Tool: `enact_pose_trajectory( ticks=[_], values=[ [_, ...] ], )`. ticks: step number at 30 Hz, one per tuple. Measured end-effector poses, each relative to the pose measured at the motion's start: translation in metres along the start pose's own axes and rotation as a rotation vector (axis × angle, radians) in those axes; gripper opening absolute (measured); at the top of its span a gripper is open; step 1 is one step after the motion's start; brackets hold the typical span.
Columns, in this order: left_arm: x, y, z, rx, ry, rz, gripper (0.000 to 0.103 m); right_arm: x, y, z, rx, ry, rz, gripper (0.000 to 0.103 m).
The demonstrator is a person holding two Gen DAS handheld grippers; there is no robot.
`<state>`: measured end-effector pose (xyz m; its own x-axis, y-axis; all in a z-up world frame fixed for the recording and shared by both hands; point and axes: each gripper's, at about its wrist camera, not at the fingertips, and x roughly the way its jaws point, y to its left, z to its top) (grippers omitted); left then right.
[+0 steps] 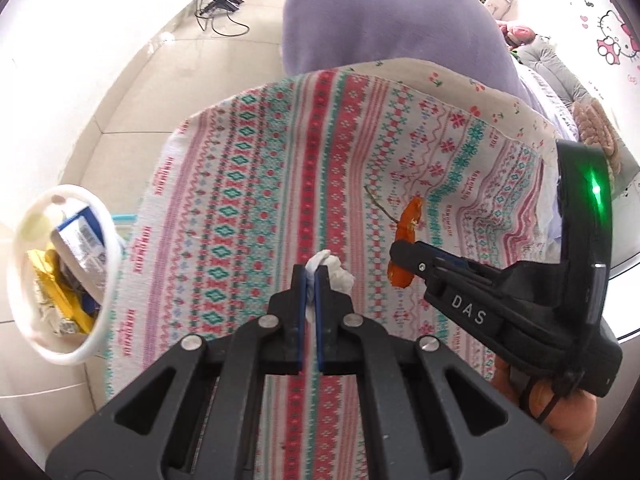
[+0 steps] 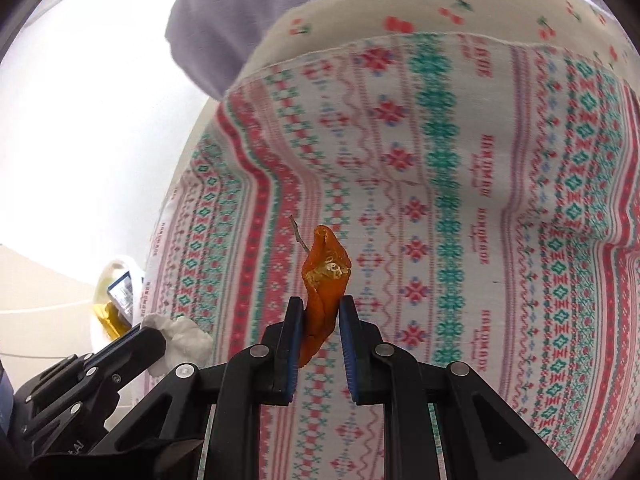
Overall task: Collect trash
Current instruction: 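Lift tissue and orange wrapper and carry both over the white bin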
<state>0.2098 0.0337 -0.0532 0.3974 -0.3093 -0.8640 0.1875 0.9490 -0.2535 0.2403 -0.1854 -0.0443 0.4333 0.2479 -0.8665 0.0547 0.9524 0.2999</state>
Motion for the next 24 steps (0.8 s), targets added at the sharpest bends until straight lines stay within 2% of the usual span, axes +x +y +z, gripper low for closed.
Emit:
enact_pose_trajectory(
  ticks=[5, 11, 24],
  values=[
    [-0.003, 0.008, -0.002, 0.001, -0.015, 0.037, 0.005, 0.013, 0.026, -0.006, -0.033, -0.006, 0.009, 0.019],
    [-0.009, 0.028, -0.004, -0.027, -0.019, 0.041, 0.005, 0.026, 0.068, -0.008, -0.08, -0.011, 0.029, 0.019],
    [-0.034, 0.096, -0.009, -0.156, -0.056, 0.056, 0.005, 0.052, 0.165, -0.021, -0.197, -0.016, 0.073, 0.019]
  ],
)
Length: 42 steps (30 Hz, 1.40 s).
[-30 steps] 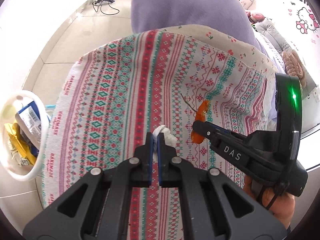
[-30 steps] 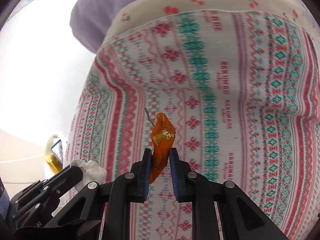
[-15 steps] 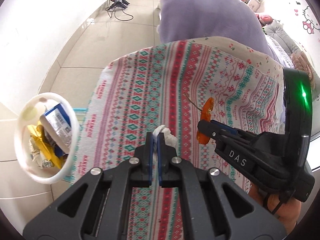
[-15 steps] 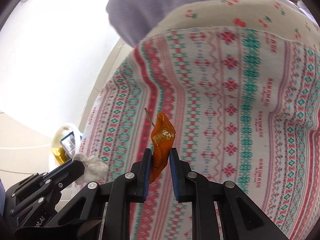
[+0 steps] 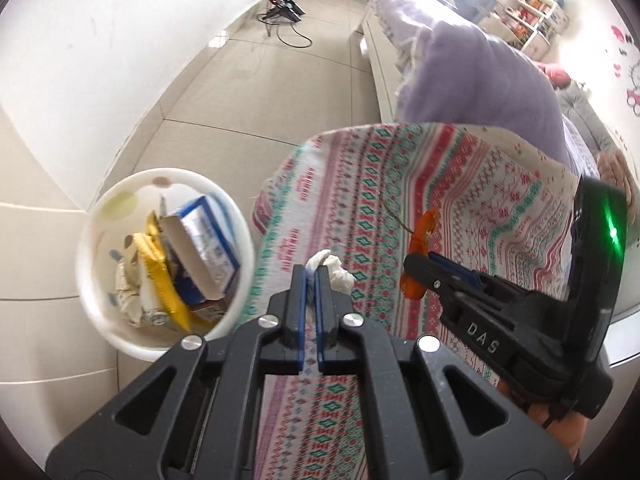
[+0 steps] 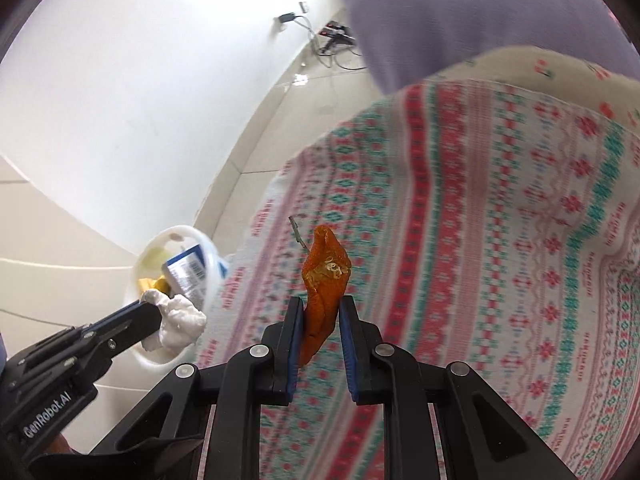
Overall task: Collect trash
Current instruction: 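Lift tissue and orange wrapper and carry both over the white bin, then open both tools to drop tissue and wrapper into the white bin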
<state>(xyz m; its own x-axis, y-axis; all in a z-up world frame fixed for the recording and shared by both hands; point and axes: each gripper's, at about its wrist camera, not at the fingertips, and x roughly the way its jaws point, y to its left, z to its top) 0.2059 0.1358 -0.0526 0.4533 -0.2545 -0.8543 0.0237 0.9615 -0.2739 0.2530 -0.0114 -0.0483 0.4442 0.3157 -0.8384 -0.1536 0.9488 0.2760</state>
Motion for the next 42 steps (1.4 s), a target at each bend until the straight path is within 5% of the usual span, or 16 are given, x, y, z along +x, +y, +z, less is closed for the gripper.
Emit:
enact_pose_trajectory(
  ticks=[18, 30, 34, 42],
  values=[
    [-0.005, 0.115, 0.003, -0.256, 0.03, 0.044, 0.005, 0.045, 0.089, -0.014, -0.118, 0.005, 0.101, 0.019],
    [0.004, 0.139, 0.002, -0.305, 0.046, 0.095, 0.005, 0.067, 0.131, -0.036, -0.18, 0.007, 0.147, 0.019],
    [0.003, 0.147, 0.003, -0.344, 0.026, 0.102, 0.033, 0.069, 0.133, -0.036, -0.198, 0.0, 0.153, 0.019],
    [-0.003, 0.141, 0.005, -0.336, 0.015, 0.087, 0.037, 0.085, 0.147, -0.05, -0.268, 0.002, 0.162, 0.02]
  ],
)
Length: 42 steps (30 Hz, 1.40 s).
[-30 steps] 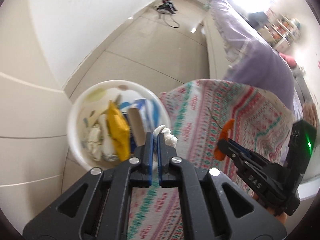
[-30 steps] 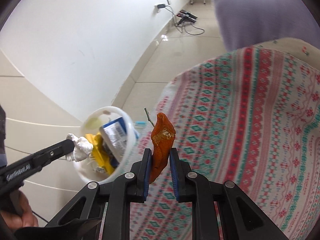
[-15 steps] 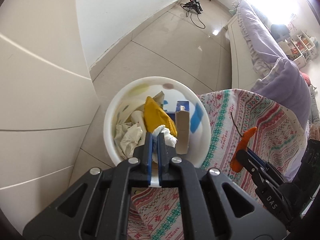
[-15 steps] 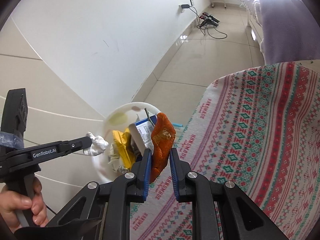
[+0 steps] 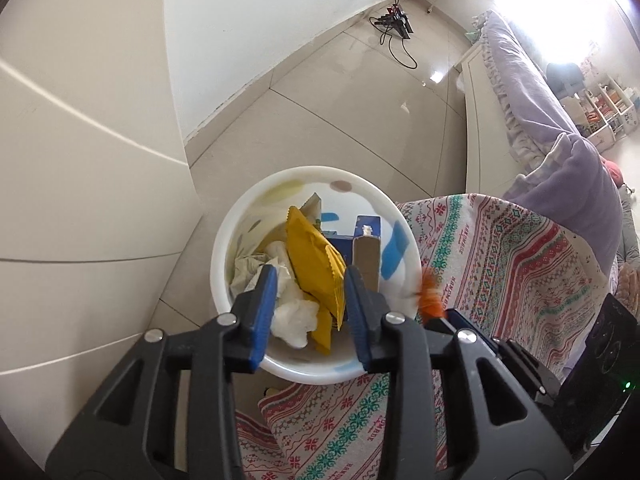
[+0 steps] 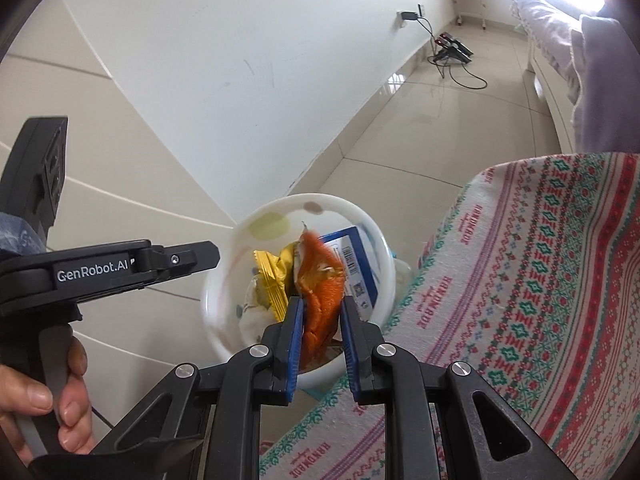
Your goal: Collect trash
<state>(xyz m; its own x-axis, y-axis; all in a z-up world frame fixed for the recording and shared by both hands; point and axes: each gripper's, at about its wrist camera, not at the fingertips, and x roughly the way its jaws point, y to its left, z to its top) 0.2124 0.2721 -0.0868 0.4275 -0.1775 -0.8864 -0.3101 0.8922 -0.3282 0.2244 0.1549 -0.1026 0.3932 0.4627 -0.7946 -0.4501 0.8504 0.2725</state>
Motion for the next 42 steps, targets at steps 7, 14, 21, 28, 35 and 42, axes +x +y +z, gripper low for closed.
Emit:
enact_pose_trajectory(
  ticks=[7, 14, 21, 28, 35, 42],
  values=[
    [-0.002, -0.002, -0.002, -0.003, -0.006, 0.009, 0.039, 0.027, 0.009, -0.01, -0.03, 0.008, 0.015, 0.02],
    [-0.009, -0.007, -0.004, 0.011, -0.022, 0.028, 0.04, 0.017, -0.01, 0.001, 0.015, -0.006, 0.023, 0.02],
    [-0.03, -0.026, -0.027, 0.09, -0.069, 0.075, 0.056, -0.007, -0.016, -0.011, 0.021, 0.001, 0.048, 0.02],
    [-0.06, -0.037, -0.059, 0.141, -0.133, 0.152, 0.062, -0.063, 0.0, -0.033, -0.085, -0.044, -0.019, 0.022],
    [-0.108, -0.055, -0.127, 0.205, -0.23, 0.134, 0.076, -0.136, 0.001, -0.071, -0.073, -0.134, -0.02, 0.054],
    [-0.156, -0.084, -0.194, 0.297, -0.319, 0.089, 0.082, -0.225, -0.021, -0.146, -0.019, -0.245, -0.151, 0.067]
  ],
)
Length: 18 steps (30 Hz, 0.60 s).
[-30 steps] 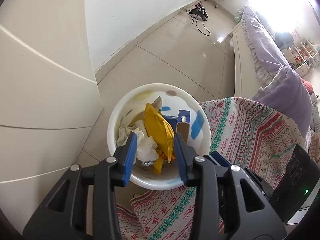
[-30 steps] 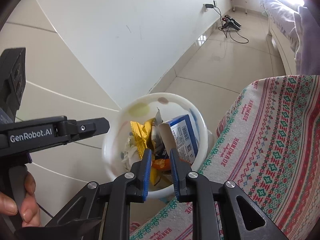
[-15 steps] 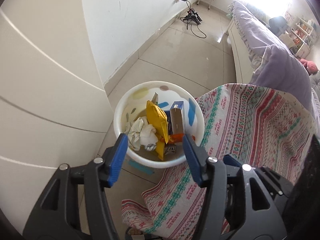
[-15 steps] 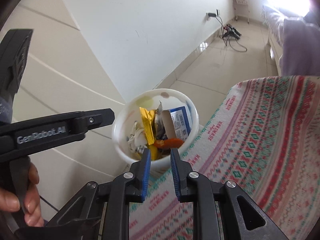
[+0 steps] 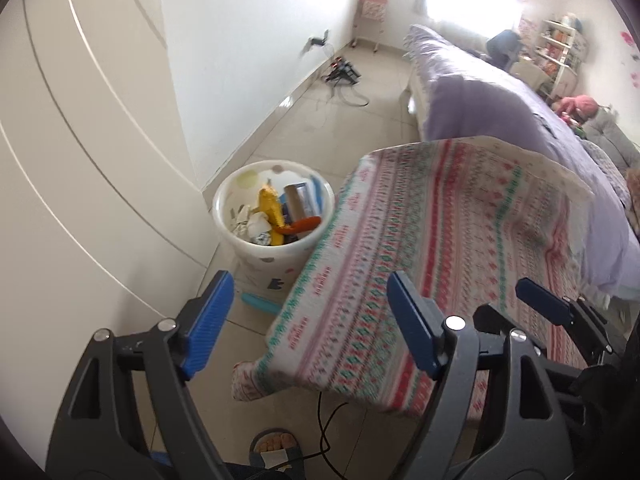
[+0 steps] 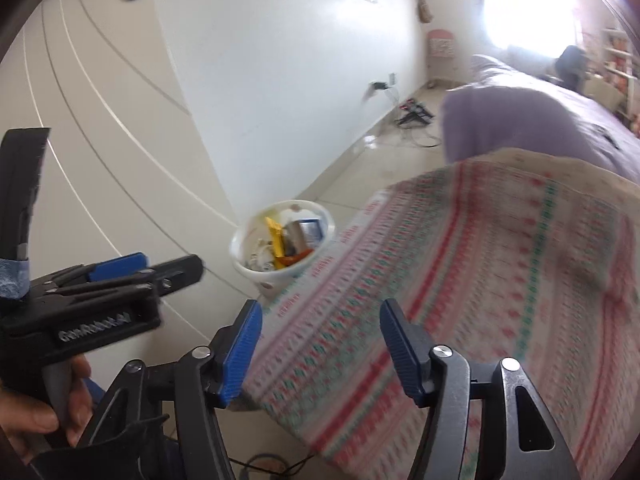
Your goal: Collect trash
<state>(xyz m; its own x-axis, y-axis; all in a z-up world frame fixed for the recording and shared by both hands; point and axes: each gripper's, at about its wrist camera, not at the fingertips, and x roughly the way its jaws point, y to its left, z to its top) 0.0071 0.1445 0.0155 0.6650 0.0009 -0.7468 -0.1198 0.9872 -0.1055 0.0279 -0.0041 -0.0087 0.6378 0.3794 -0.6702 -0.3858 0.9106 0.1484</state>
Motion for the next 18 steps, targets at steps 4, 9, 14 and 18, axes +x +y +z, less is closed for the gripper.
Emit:
enact_pose_trajectory(
  ticks=[4, 9, 14, 18],
  values=[
    [-0.036, -0.026, -0.027, 0.067, -0.087, 0.002, 0.091, -0.05, -0.023, -0.035, 0.042, -0.063, -0.104, 0.071],
    [-0.063, -0.048, -0.06, 0.111, -0.101, 0.021, 0.095, -0.112, -0.044, -0.075, 0.112, -0.15, -0.199, 0.079],
    [-0.089, -0.064, -0.075, 0.151, -0.123, 0.051, 0.095, -0.154, -0.05, -0.096, 0.163, -0.199, -0.236, 0.084],
    [-0.112, -0.074, -0.082, 0.168, -0.15, 0.031, 0.096, -0.175, -0.046, -0.106, 0.176, -0.212, -0.259, 0.085]
  ],
)
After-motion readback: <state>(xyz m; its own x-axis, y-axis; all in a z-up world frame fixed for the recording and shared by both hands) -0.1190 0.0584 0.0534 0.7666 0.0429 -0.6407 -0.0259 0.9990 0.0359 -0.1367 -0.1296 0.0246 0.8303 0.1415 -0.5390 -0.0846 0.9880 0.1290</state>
